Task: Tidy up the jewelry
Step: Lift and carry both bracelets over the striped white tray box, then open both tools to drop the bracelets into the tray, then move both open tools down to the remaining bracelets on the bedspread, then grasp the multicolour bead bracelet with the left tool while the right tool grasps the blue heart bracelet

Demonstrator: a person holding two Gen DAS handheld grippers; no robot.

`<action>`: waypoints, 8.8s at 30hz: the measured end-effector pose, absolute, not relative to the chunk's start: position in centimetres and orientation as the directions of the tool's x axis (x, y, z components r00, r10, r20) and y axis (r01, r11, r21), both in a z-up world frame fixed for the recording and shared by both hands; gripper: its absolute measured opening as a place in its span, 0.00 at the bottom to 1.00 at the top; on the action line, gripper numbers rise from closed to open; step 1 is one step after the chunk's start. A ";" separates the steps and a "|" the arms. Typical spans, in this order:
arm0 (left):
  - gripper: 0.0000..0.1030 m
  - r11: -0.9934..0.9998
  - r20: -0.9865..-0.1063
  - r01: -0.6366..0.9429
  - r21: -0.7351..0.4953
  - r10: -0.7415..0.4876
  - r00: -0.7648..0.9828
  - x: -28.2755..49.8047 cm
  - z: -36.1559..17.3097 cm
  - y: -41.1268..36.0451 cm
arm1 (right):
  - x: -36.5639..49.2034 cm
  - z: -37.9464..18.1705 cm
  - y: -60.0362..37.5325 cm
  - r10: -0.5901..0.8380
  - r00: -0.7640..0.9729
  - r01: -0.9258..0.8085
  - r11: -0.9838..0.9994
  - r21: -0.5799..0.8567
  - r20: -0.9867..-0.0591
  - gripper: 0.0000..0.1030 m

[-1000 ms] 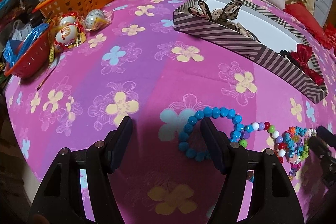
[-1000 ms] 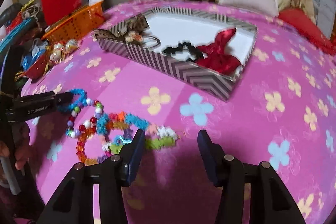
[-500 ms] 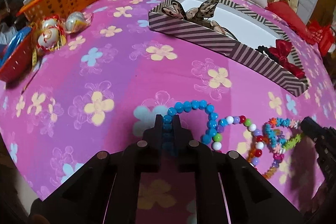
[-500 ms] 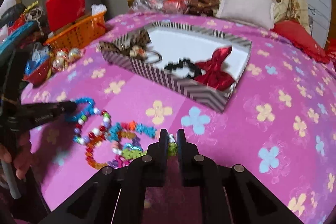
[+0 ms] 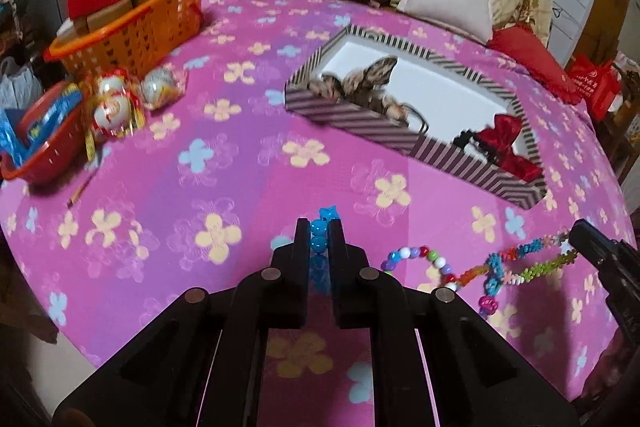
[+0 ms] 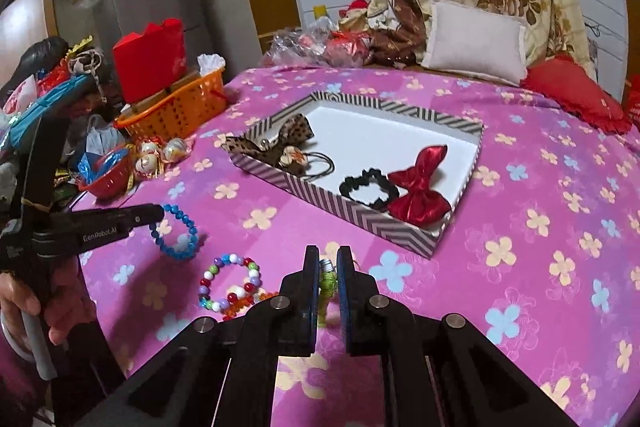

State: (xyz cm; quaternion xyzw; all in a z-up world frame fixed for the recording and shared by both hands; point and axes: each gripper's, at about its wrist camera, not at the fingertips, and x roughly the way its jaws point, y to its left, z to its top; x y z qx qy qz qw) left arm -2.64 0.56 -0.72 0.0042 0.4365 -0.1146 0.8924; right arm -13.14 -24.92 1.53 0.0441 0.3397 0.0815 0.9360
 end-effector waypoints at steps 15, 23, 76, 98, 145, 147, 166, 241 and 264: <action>0.07 0.970 -0.744 0.238 -0.040 -0.188 0.641 -1.4 3.3 -2.0 | -11.7 4.5 -25.5 0.166 0.766 -0.131 0.986 0.102 -0.621 0.08; 0.07 0.966 -0.738 0.258 0.003 -0.172 0.652 0.0 3.7 -4.5 | -9.4 6.1 -26.1 0.142 0.777 -0.128 0.989 0.068 -0.613 0.08; 0.07 0.967 -0.846 0.255 -0.020 -0.152 0.511 11.9 -2.9 -11.4 | 2.8 -1.4 -28.2 0.119 0.646 -0.059 0.993 0.106 -0.754 0.08; 0.56 0.969 -0.799 0.248 0.022 -0.132 0.586 7.4 -1.0 -10.3 | -4.4 -0.5 -29.1 0.066 0.671 0.036 0.992 0.122 -0.739 0.43; 0.57 0.982 -0.780 0.181 0.059 -0.068 0.623 -7.9 -2.2 -3.8 | -14.9 -1.8 -22.1 0.042 0.651 -0.014 0.999 0.043 -0.758 0.62; 0.57 0.982 -0.781 0.180 0.061 -0.066 0.621 -8.1 -2.2 -3.7 | -14.9 -1.9 -22.1 0.043 0.648 -0.013 0.999 0.046 -0.760 0.62; 0.57 0.983 -0.790 0.174 0.062 -0.058 0.610 -8.3 -3.2 -3.4 | -14.7 -2.8 -22.1 0.044 0.627 -0.016 0.999 0.043 -0.778 0.62; 0.08 0.961 -0.866 0.270 -0.054 -0.179 0.466 -3.3 -6.5 -5.4 | -12.7 -5.7 -24.1 0.121 0.635 -0.058 0.992 0.109 -0.763 0.18; 0.08 0.951 -0.782 0.305 -0.050 -0.228 0.580 -4.3 1.9 -4.9 | -13.5 2.9 -24.1 0.195 0.730 -0.117 0.980 0.162 -0.655 0.18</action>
